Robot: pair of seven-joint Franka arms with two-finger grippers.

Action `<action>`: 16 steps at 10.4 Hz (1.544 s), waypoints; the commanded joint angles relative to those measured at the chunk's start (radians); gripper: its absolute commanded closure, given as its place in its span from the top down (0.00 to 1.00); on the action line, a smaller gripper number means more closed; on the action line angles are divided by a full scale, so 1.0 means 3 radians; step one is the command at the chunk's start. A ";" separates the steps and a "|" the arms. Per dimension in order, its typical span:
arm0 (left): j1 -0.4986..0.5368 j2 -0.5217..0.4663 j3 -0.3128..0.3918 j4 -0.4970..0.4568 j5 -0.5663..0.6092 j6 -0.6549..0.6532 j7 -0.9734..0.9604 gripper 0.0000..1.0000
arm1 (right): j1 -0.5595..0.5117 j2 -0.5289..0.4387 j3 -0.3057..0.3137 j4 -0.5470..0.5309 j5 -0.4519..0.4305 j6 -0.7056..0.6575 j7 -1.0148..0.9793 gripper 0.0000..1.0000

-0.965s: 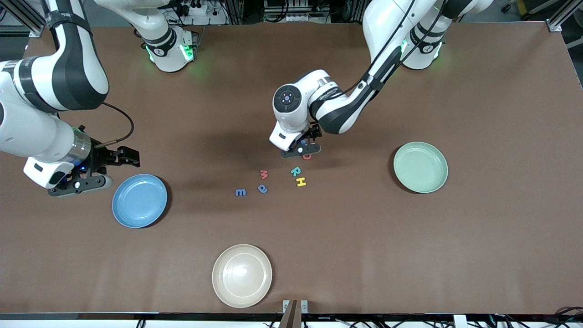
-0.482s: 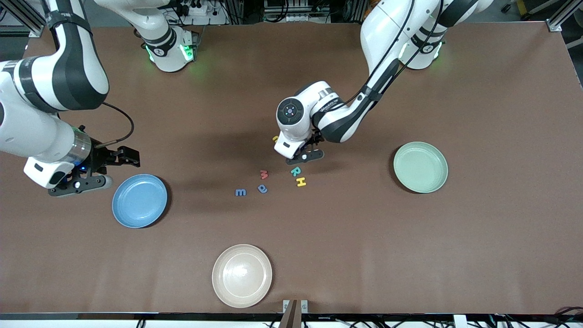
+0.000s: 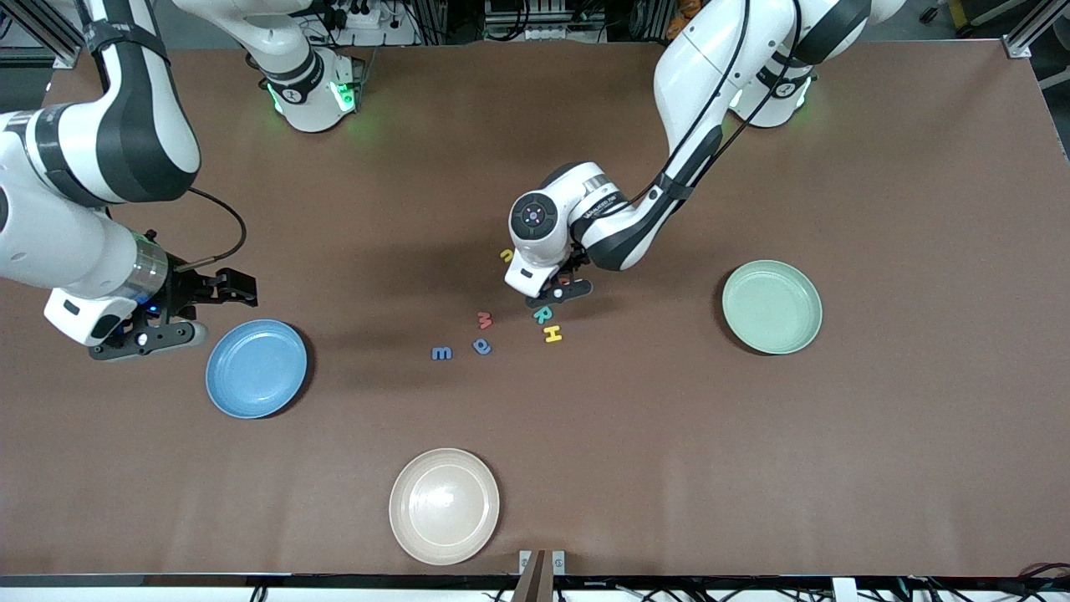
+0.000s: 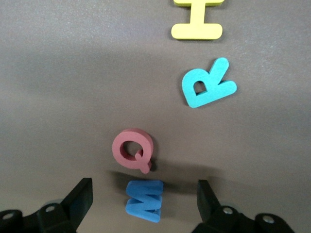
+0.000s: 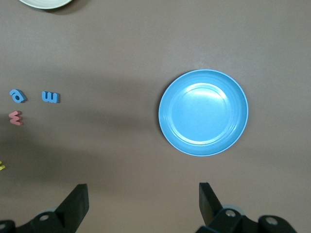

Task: Sort upper and lower case letters into plates
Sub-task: 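Lower the left gripper and grasp the blue W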

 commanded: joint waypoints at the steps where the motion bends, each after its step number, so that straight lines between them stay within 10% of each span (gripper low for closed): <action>1: -0.0027 0.0004 0.0000 0.0053 0.0106 -0.0007 -0.0281 0.90 | 0.0035 0.0000 -0.0001 0.0006 -0.0037 -0.0016 -0.0002 1.00; 16: 0.0080 -0.0467 -0.0041 -0.0811 0.0060 0.0611 -0.0313 0.83 | 0.0071 0.0000 0.0004 0.0011 -0.0042 0.0004 -0.0002 1.00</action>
